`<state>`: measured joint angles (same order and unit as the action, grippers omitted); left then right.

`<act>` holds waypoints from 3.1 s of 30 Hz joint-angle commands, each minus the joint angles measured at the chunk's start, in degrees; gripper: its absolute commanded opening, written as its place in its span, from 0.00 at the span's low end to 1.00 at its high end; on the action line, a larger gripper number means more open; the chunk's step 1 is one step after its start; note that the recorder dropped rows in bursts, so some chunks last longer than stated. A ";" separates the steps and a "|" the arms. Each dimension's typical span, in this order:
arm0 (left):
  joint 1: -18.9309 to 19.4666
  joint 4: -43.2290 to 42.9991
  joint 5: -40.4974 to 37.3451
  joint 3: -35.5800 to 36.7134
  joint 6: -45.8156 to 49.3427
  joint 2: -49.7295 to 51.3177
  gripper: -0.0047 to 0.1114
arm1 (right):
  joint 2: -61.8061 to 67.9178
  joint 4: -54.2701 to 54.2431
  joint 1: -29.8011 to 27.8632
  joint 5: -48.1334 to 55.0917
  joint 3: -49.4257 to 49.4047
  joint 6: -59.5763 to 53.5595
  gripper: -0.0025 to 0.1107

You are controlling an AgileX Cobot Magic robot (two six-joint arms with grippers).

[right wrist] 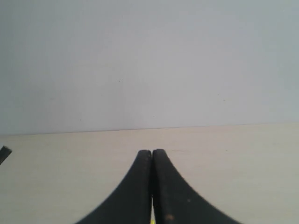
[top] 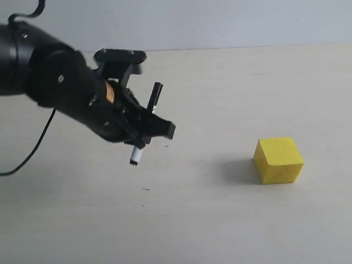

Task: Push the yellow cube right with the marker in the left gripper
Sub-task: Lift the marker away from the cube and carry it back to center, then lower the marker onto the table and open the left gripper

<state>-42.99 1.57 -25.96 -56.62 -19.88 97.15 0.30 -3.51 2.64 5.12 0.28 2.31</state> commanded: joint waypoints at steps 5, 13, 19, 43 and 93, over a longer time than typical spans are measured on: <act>-0.31 4.96 -4.42 3.50 -11.30 1.41 0.04 | -0.30 0.01 -0.05 -0.30 -0.28 -0.09 0.02; -0.64 14.27 -1.52 -3.39 -11.79 8.07 0.04 | -0.30 0.01 -0.05 -0.30 -0.28 -0.09 0.02; -1.09 15.26 -4.33 -11.19 -11.68 15.46 0.04 | -0.30 0.01 -0.05 -0.30 -0.28 -0.09 0.02; 1.81 13.96 -10.45 -18.70 -10.58 22.59 0.04 | -0.30 0.01 -0.05 -0.30 -0.28 -0.09 0.02; 1.81 13.80 -14.82 -20.83 -8.60 25.44 0.04 | -0.30 0.01 -0.05 -0.40 -0.28 -0.09 0.02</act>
<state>-41.26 15.79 -39.01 -77.47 -29.00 121.96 0.30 -3.51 2.64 5.12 0.28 2.31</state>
